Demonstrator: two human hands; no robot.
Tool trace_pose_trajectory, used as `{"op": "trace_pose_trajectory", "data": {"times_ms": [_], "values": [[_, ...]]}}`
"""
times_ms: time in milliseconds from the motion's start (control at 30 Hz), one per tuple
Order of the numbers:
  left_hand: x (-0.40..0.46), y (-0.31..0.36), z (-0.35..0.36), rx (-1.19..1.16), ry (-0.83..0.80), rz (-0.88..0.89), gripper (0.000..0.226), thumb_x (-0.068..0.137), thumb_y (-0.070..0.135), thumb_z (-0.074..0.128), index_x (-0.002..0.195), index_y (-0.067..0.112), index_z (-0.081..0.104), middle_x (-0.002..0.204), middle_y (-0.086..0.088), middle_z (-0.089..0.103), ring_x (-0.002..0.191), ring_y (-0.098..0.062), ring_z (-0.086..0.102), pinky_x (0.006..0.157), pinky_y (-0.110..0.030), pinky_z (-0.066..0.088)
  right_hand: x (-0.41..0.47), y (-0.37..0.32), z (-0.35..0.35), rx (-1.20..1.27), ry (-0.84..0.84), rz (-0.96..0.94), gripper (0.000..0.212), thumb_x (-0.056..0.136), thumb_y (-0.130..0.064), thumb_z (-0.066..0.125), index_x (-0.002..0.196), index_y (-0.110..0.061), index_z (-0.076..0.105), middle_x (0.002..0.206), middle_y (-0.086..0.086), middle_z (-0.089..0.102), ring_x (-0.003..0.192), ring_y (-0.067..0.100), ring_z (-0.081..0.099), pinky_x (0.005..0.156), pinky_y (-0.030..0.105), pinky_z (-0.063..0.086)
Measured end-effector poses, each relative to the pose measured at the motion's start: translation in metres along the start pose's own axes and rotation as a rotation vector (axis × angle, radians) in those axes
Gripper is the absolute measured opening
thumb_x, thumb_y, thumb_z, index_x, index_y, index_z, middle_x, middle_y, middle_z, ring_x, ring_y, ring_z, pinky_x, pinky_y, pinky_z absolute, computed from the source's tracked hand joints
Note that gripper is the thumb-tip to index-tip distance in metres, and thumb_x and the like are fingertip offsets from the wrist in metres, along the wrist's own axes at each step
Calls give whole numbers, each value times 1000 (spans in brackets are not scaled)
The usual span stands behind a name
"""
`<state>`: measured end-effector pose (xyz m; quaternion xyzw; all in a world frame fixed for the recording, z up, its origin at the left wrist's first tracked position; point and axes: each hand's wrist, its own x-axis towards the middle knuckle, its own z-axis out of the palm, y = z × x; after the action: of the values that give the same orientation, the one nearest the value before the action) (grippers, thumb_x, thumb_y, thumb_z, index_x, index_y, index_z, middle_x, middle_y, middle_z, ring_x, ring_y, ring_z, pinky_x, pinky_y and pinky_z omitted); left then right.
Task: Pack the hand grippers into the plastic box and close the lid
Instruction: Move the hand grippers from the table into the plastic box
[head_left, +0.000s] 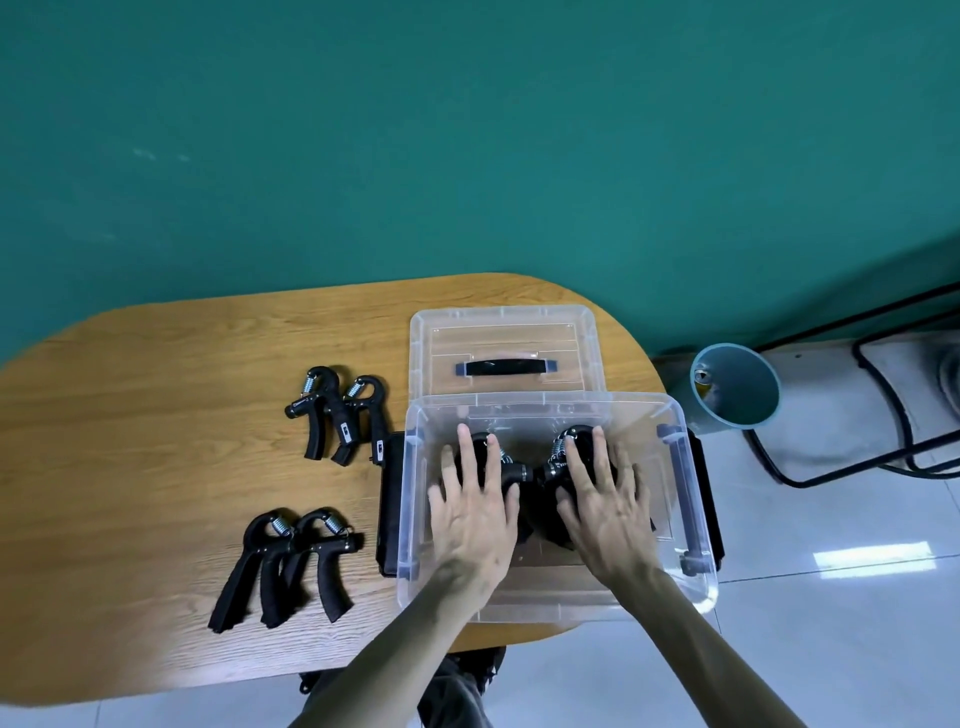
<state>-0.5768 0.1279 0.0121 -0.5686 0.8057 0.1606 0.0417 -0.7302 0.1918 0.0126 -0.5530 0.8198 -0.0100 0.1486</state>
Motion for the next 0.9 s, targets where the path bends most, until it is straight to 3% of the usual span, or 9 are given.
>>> {"op": "trace_pose_trajectory", "data": {"times_ms": [133,267,500,700,800,900], "values": [[-2,-8,-16,45,32,75,62,102,49,21,156,18,26,165,-15,12,148,-33,24,115,-51,27,-2,-14,-13,2,63,-7,59,98,-47,33,151,-20,36,162,14,27,142,38,34,104,55,41],[-3,-15,-36,82,89,133,55,101,42,26,146,17,43,156,-13,39,141,-33,36,110,-51,34,-2,-39,-27,16,131,-32,54,100,-43,33,146,-16,42,160,14,32,137,37,40,101,53,44],[-14,-64,-68,0,132,47,53,103,41,28,150,18,35,160,-8,32,139,-29,36,104,-47,37,-1,-99,-44,9,217,-138,47,101,-37,34,141,-13,44,152,15,42,131,39,44,100,54,45],[-31,-150,-80,-73,56,-76,55,106,44,20,157,24,15,167,-5,8,135,-23,46,106,-41,41,0,-171,-42,73,182,-262,48,104,-29,39,149,-15,33,159,14,30,124,36,47,98,48,49],[-40,-188,-83,-58,59,-135,55,106,44,19,157,24,14,167,-5,13,129,-22,53,102,-39,44,1,-206,-39,80,167,-320,50,105,-31,35,152,-16,27,160,13,27,120,35,50,99,45,48],[-48,-223,-82,-51,12,-191,55,106,45,18,156,26,13,166,-5,14,130,-23,51,104,-38,44,2,-239,-32,82,134,-385,53,105,-32,34,155,-18,23,163,10,21,131,33,44,106,44,45]]}}
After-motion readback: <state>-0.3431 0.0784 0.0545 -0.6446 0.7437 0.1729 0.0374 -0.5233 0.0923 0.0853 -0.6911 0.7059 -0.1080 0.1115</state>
